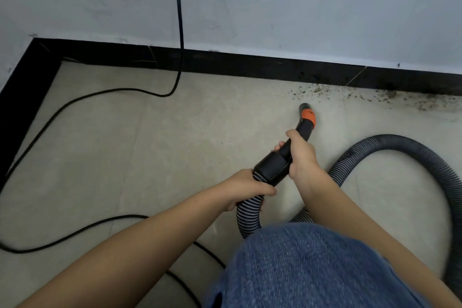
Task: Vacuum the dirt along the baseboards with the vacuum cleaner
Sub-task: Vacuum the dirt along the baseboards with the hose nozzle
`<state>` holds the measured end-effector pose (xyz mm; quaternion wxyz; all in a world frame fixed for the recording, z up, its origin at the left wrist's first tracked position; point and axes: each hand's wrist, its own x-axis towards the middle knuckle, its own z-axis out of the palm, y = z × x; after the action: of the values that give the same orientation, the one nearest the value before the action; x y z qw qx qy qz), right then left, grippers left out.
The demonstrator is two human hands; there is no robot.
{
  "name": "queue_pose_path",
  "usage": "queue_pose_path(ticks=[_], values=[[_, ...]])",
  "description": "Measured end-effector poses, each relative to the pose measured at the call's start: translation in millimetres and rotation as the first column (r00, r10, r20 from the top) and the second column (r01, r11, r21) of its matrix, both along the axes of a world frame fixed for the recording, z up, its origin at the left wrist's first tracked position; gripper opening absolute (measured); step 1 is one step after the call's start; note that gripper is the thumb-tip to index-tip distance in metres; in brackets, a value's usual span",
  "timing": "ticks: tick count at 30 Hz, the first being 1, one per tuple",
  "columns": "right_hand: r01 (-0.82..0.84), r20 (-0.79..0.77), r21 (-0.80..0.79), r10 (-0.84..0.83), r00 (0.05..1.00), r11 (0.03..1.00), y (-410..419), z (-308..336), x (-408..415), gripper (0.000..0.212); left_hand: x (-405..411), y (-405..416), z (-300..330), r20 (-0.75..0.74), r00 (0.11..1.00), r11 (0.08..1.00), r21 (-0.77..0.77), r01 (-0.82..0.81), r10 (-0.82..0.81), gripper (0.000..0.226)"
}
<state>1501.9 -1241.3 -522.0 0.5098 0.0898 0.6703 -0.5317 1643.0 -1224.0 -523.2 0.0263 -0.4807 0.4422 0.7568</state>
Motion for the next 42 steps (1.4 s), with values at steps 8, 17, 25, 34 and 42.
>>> queue_pose_path(ticks=[8,17,25,34,42], values=[[0.019,0.008,0.024,-0.019,1.000,1.000,6,0,-35,0.012,-33,-1,1,0.021,0.997,0.998,0.006,0.070,-0.070,0.016],[-0.128,-0.044,0.074,0.132,0.990,0.989,25,1,-75,0.015,-77,34,-2,0.002,1.000,0.996,0.085,0.010,-0.010,0.015],[-0.202,-0.023,0.060,0.203,0.979,0.978,27,-1,-94,0.011,-99,47,-6,0.000,0.997,0.993,0.097,-0.072,0.072,0.015],[-0.274,-0.039,0.063,0.277,0.960,0.960,23,-12,-118,0.013,-127,54,-16,-0.014,0.991,0.986,0.095,-0.134,0.136,0.012],[-0.270,-0.043,0.063,0.273,0.961,0.961,19,-16,-121,0.014,-127,49,-24,-0.032,0.992,0.989,0.092,-0.120,0.123,0.010]])
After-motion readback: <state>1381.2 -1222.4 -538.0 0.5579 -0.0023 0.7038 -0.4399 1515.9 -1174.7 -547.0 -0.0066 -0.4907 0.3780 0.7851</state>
